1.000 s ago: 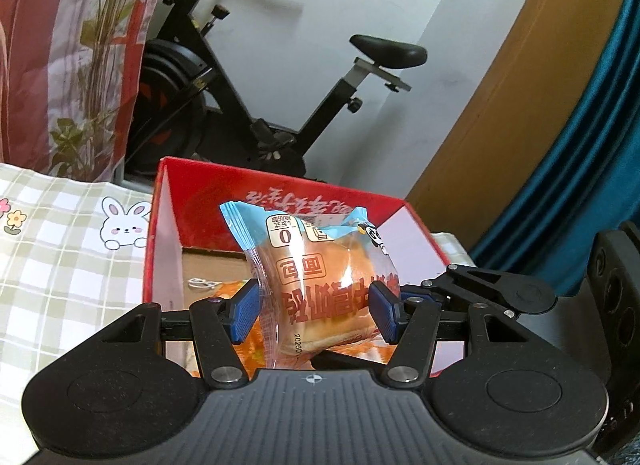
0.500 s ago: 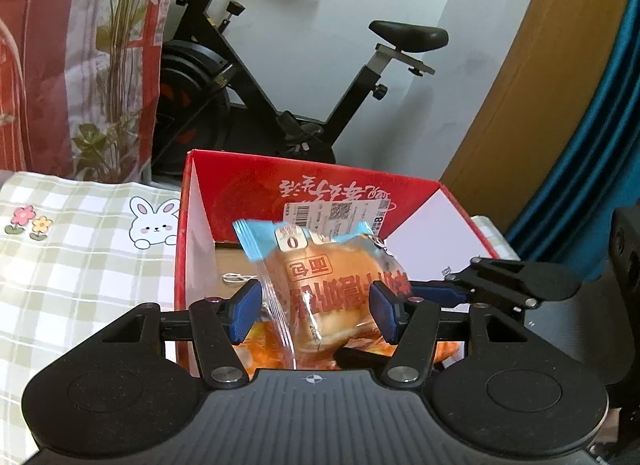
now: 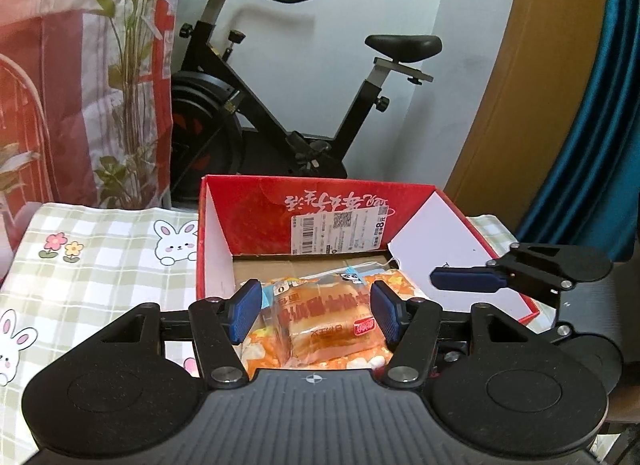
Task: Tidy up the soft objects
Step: 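Lift the bread bun over the red box, lower it in, open the right tool, then grasp the black eye mask with the left tool while the right tool grasps it too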
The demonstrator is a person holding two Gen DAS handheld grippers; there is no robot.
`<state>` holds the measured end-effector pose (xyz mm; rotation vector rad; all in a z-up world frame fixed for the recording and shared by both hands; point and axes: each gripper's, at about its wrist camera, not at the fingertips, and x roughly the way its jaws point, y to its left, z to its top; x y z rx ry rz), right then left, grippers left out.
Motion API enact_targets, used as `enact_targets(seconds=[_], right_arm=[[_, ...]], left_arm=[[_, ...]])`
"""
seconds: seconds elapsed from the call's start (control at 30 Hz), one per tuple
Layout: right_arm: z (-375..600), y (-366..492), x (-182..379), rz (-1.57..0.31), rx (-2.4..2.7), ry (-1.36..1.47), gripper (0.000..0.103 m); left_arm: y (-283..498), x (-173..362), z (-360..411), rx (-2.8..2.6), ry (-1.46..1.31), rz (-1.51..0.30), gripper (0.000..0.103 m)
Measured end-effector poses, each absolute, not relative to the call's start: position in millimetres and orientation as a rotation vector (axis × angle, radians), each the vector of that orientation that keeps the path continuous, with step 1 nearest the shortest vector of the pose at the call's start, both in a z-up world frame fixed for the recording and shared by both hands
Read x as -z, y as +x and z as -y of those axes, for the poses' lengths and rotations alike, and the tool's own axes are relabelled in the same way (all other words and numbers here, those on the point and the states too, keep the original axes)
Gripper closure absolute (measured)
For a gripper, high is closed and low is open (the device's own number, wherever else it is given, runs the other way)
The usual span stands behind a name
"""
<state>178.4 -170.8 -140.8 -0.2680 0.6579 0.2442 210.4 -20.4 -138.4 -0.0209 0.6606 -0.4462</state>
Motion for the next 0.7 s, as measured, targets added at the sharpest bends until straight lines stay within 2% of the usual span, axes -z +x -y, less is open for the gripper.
enact_targets(seconds=[0.4,0.7], right_arm=[[182,119,135,-0.601,-0.182,-0.226,0.044],[183,78,155,-0.58,-0.137,-0.207,0.044]], left_arm=[[161,142,11,0.426,-0.018,-0.652,0.04],[134,166,9,0.417,-0.019,-0.682,0.04]])
